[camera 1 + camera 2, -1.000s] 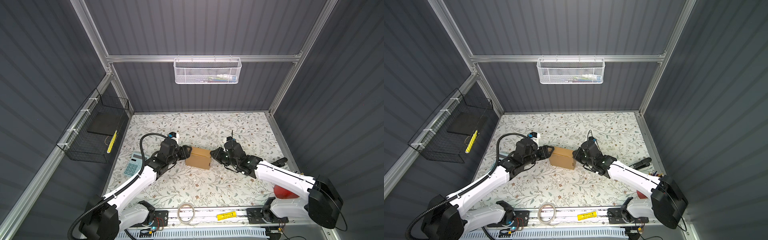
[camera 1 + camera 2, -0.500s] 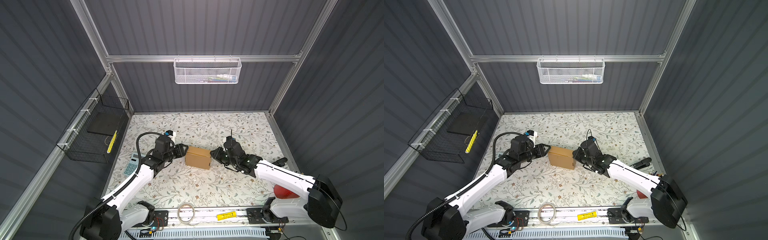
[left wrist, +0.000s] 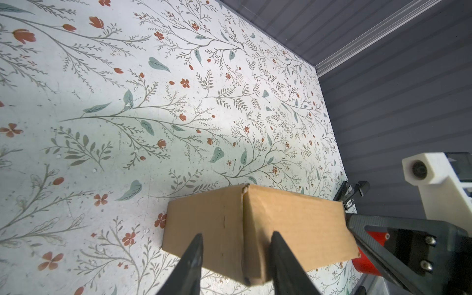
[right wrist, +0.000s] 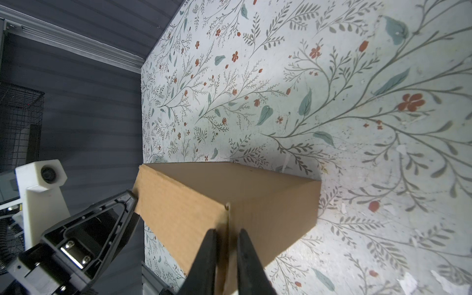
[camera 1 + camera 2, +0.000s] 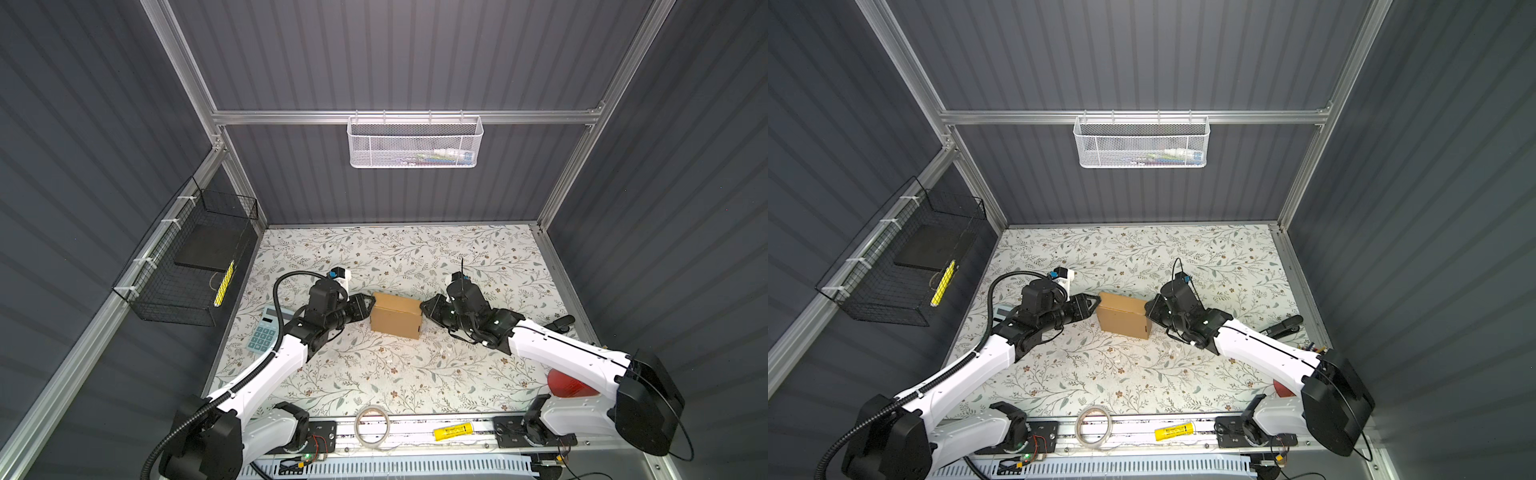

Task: Assemble paper box
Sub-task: Fold and tuck the lid into the gap.

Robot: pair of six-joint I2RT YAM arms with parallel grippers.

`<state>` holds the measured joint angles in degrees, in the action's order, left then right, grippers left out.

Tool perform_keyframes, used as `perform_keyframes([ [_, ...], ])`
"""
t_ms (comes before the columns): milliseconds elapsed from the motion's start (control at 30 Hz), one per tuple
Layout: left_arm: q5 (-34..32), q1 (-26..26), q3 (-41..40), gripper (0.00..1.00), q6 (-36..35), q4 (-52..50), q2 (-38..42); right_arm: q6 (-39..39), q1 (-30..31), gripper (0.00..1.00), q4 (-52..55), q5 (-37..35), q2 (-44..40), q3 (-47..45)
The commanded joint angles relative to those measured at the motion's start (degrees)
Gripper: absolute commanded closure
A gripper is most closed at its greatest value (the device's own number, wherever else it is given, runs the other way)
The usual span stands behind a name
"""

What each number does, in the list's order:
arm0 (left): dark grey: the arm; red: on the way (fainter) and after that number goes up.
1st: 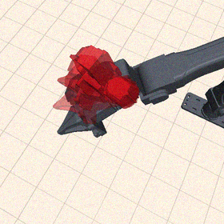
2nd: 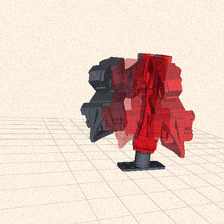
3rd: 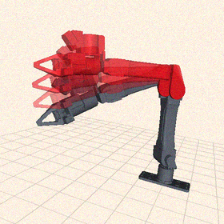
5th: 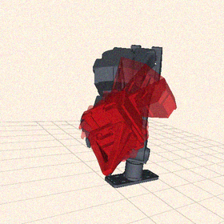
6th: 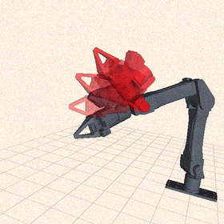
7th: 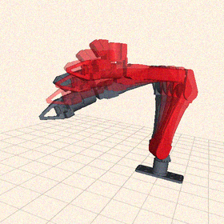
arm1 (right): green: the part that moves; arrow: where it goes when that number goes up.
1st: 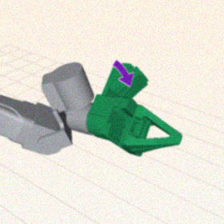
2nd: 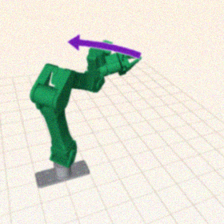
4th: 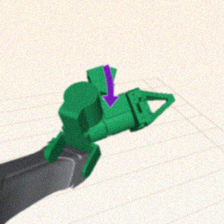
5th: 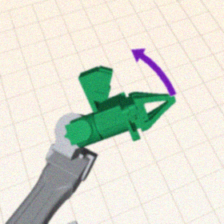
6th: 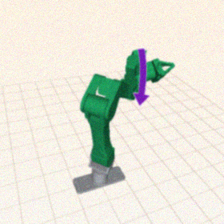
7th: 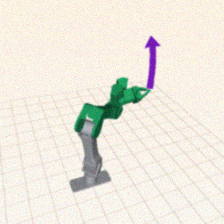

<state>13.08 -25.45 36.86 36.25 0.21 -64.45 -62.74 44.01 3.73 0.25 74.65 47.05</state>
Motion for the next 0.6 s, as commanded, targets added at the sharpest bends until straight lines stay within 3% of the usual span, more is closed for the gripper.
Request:
perform_keyframes([
  [0,-2.0,0.5,-3.6,0.58,0.9,-2.3,0.1,1.0,-0.2,0.82,6.1,-1.2,2.2,-0.1],
  [233,-4.5,0.6,-8.1,0.66,2.9,-0.2,0.8,1.2,-0.5,0.82,6.1,-1.2,2.8,-0.4],
  [567,-6.5,0.6,-10.1,0.85,4.4,0.3,2.5,2.8,-1.1,0.82,5.6,-1.3,3.2,0.0],
])
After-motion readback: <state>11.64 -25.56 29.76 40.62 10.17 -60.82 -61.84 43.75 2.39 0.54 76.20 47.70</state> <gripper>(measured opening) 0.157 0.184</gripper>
